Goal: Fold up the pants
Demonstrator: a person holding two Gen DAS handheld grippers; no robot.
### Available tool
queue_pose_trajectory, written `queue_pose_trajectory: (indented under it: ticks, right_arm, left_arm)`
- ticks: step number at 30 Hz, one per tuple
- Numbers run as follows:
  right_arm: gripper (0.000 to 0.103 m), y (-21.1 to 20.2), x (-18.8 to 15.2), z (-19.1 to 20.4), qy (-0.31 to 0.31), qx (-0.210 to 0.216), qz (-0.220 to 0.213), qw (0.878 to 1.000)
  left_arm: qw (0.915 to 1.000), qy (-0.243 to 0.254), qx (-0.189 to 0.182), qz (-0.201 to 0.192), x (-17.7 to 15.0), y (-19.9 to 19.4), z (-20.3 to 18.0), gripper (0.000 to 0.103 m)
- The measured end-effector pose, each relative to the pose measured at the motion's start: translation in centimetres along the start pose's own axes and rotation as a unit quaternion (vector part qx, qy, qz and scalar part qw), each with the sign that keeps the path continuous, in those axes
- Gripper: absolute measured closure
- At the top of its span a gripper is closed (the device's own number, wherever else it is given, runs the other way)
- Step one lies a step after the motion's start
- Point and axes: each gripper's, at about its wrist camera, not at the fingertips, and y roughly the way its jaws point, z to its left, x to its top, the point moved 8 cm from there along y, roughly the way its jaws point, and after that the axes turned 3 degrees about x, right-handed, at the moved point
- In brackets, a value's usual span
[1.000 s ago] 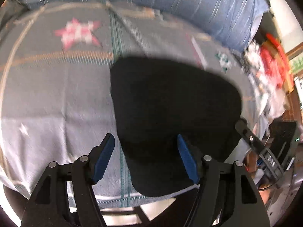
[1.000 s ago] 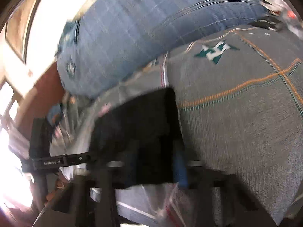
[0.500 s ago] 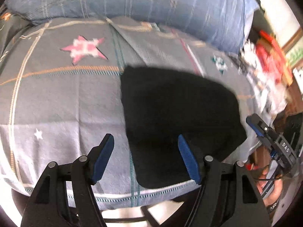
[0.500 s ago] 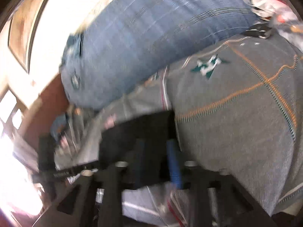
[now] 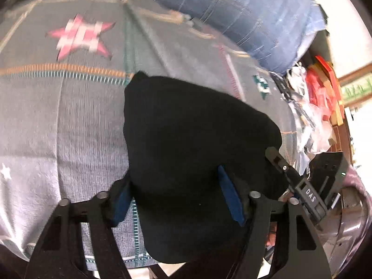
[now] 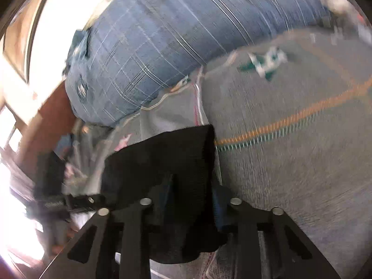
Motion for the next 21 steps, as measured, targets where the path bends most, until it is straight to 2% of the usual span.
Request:
queue_pose_trajectory:
  ticks: [3,5,8,9,10,14,15,16,19,20,21]
  right_arm:
    - [0.078,-1.4,0.5,2.7,-0.037,-0.010,-0.012,0.999]
    - [0.078,-2.1,1.1,4.8,-0.039,0.011,-0.021,0.999]
    - [0.078,-2.3,1.6,7.8,-0.027,0.076,-0.030,0.996]
    - [0.078,-1.4,1.4,8.5,-0.018,0.096,-0.019,0.995]
    - [0.078,-0.6,1.0,8.7,-0.017,0.098,-0.009,0.995]
    - [0.078,5.4,-2.6,7.8,-0.028,0.043,0.063,0.997]
    - [0.077,6.6,-3.5,7.4,-0.021,0.037,0.081,0.996]
    - [0.073,6.8,-3.7,7.1,-0.006,0.042,0.073,0.996]
    - [0.072,6.1,-2.8,6.9,0.026,0.050,0.070,0.996]
    - [0.072,5.7,-2.2,6.8,0.026,0.049,0.062,0.997]
    - [0.072,5.4,-1.5,6.9,0.023,0.049,0.054,0.997]
  left_arm:
    - [0.9998,0.006,-0.010,-0.019,0.6,-2.1,0.0,0.057]
    - [0.9990,-0.014,-0.028,-0.031,1.1,-3.5,1.0,0.057]
    - [0.9966,-0.036,-0.040,-0.063,1.8,-6.7,3.2,0.056]
    - [0.9964,-0.037,-0.031,-0.070,1.8,-7.5,4.2,0.056]
    - [0.9964,-0.038,-0.016,-0.074,1.7,-7.9,5.3,0.056]
    - [0.9945,-0.030,0.086,-0.052,0.4,-5.6,9.8,0.055]
    - [0.9940,-0.026,0.099,-0.038,0.0,-4.5,10.5,0.051]
    - [0.9949,-0.028,0.088,-0.040,-0.2,-4.4,10.8,0.051]
    - [0.9955,-0.019,0.071,-0.059,0.5,-6.4,10.3,0.051]
    - [0.9949,-0.015,0.070,-0.070,0.8,-7.0,10.3,0.050]
    - [0.9932,-0.005,0.072,-0.091,1.7,-7.9,10.2,0.044]
